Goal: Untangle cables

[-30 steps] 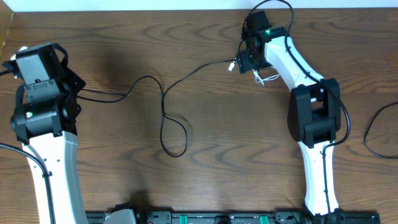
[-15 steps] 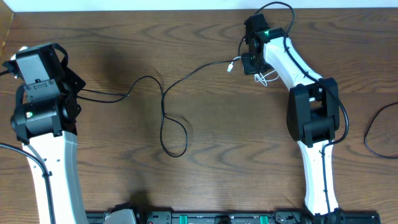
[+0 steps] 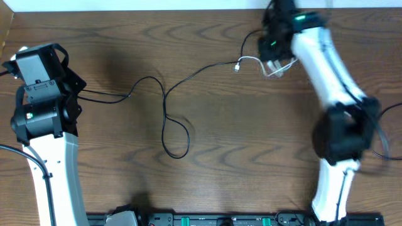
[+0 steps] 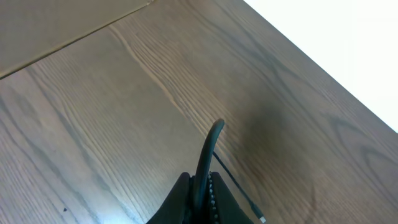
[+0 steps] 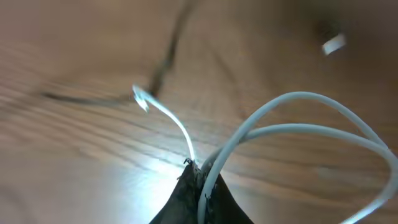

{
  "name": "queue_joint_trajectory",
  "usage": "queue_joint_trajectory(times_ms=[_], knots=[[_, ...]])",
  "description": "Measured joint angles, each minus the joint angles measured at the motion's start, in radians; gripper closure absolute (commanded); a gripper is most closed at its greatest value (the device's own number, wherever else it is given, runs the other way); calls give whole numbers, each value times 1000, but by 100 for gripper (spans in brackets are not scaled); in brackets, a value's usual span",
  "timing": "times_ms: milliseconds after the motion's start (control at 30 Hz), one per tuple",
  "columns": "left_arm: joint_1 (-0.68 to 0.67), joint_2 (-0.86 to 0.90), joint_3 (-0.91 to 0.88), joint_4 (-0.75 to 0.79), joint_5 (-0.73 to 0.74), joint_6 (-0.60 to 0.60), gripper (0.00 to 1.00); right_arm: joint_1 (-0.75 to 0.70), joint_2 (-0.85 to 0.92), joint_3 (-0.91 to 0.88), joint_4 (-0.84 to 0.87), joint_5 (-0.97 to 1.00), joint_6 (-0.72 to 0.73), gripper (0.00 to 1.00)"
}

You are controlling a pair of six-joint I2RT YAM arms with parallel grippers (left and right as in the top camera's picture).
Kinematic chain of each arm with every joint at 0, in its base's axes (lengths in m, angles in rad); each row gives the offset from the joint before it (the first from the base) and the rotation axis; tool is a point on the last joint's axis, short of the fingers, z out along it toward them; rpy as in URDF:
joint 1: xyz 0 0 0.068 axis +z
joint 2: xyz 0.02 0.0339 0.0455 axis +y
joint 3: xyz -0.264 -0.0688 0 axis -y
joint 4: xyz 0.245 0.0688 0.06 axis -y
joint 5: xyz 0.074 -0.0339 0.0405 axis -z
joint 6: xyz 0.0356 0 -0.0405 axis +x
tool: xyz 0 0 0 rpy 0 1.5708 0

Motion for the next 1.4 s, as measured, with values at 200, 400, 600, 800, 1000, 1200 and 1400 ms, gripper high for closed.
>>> queue_joint_trajectory(times_ms=[200, 400, 600, 800, 1000, 1200, 1400], knots=[[0, 0, 0, 1, 0, 0, 92, -108, -270, 14, -6, -85, -23, 99], [0, 0, 0, 1, 8, 0, 92, -143, -333, 14, -52, -122, -28, 99], [0, 9, 0, 1, 42, 0, 92, -121, -282, 13, -85, -134, -36, 99], [0, 27, 0, 5, 53, 0, 92, -115, -236, 11, -175, -125, -55, 99], [0, 80, 0, 33, 53, 0, 92, -156, -351, 26, -225, -106, -70, 99], [0, 198, 0, 56, 56, 0, 92, -149, -659, 124, -231, 21, -60, 99], [0, 277, 0, 72, 69, 0, 92, -148, -851, 148, -237, 210, -16, 99]])
